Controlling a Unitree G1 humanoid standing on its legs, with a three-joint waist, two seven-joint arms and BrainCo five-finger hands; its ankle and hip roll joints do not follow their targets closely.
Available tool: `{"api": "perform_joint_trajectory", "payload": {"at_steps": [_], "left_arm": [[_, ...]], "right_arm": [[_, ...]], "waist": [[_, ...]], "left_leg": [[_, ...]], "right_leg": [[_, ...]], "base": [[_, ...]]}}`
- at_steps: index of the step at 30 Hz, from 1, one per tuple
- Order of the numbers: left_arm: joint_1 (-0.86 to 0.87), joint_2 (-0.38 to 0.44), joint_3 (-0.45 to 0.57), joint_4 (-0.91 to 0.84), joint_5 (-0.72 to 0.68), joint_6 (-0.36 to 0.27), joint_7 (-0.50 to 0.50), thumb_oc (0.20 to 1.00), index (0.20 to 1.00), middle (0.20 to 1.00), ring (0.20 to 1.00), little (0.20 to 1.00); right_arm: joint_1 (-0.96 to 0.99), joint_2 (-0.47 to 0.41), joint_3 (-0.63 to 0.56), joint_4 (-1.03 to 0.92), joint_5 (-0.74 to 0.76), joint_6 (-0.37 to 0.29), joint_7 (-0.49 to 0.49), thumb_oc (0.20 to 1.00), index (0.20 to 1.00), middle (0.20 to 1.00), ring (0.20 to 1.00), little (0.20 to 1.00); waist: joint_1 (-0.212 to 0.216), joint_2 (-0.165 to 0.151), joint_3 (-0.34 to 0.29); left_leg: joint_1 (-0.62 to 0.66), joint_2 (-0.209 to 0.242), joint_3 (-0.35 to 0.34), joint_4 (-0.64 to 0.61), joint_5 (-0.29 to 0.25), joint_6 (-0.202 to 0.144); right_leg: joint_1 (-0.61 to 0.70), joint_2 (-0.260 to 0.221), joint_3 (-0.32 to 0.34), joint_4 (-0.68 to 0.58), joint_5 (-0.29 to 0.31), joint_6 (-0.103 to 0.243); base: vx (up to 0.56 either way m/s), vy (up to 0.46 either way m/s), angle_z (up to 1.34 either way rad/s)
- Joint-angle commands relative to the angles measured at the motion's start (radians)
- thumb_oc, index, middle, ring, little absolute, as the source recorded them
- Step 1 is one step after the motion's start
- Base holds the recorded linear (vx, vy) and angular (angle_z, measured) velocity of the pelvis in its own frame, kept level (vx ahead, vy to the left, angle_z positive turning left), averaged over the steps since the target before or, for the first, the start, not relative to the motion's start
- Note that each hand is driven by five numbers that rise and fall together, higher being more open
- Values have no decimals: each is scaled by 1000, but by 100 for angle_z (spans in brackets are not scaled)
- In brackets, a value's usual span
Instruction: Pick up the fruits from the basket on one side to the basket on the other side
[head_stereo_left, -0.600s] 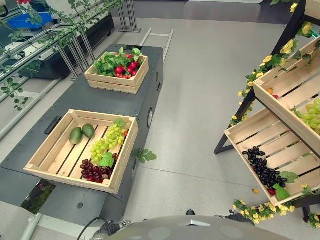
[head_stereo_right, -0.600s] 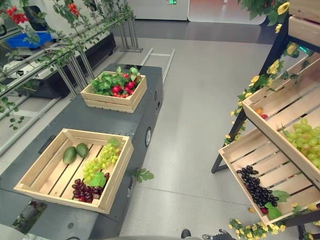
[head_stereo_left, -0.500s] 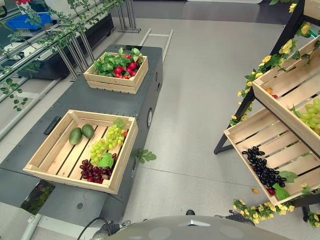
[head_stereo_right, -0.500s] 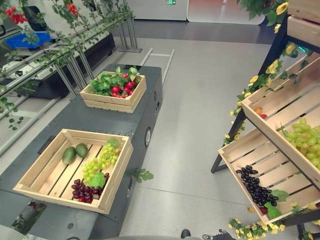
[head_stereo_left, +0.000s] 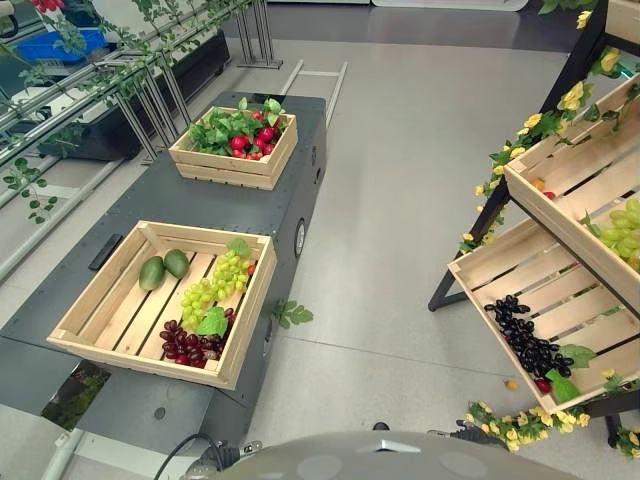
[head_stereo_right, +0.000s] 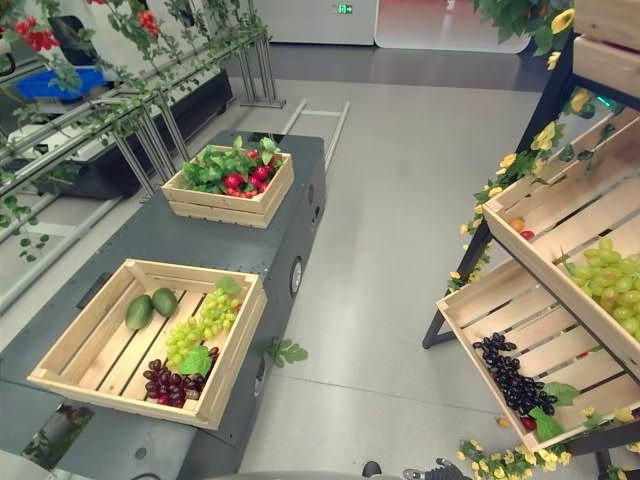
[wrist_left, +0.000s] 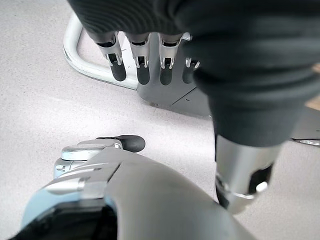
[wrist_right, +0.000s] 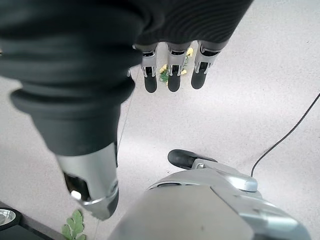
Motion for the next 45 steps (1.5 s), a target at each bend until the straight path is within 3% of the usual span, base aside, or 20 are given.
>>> {"api": "perform_joint_trajectory", "payload": {"at_steps": [1, 15, 24, 29, 38, 45], "left_arm": [[-62, 11, -8, 58, 54, 6, -9, 1000, 1000, 1000, 1000, 1000], [-67, 18, -26, 57, 93, 5, 6, 1000, 1000, 1000, 1000, 1000], [-60, 28, 23, 2, -6, -32, 36, 1000, 1000, 1000, 1000, 1000], [-60, 25, 54, -180, -179, -78, 55, 1000, 1000, 1000, 1000, 1000], [115, 25, 128, -731, -394, -136, 16, 1000, 1000, 1000, 1000, 1000], [148, 15, 154, -920, -475, -150, -3, 1000, 1000, 1000, 1000, 1000]], "right_arm": [[-81, -1, 31, 61, 1, 6, -2, 1000, 1000, 1000, 1000, 1000], [-83, -3, 36, 55, -7, 3, -5, 1000, 1000, 1000, 1000, 1000], [-80, -9, 22, 49, 6, -5, -23, 1000, 1000, 1000, 1000, 1000], [-80, -13, 14, 45, 12, -11, -42, 1000, 1000, 1000, 1000, 1000], [-65, -17, -15, 27, 14, -18, -40, 1000, 1000, 1000, 1000, 1000], [-74, -14, -15, 43, 5, -15, -34, 1000, 1000, 1000, 1000, 1000]], "waist": [[7, -37, 28], [5, -33, 37], [8, -33, 50], [10, -32, 60], [28, -28, 70], [34, -30, 76]], "left_leg": [[21, -55, -2, 5, -58, 25], [30, -54, -1, 5, -62, 25], [28, -55, -7, 5, -60, 24], [23, -55, -10, 5, -58, 23], [16, -54, -17, 5, -50, 21], [11, -52, -18, 5, -49, 20]], "right_leg": [[81, -29, 4, 9, -88, 80], [90, -27, 3, 9, -93, 79], [89, -27, -3, 9, -94, 79], [86, -29, -5, 9, -92, 81], [85, -35, -12, 9, -90, 84], [81, -39, -13, 9, -86, 85]], "base": [[0, 0, 0], [0, 0, 0], [0, 0, 0], [0, 0, 0], [0, 0, 0], [0, 0, 0]]}}
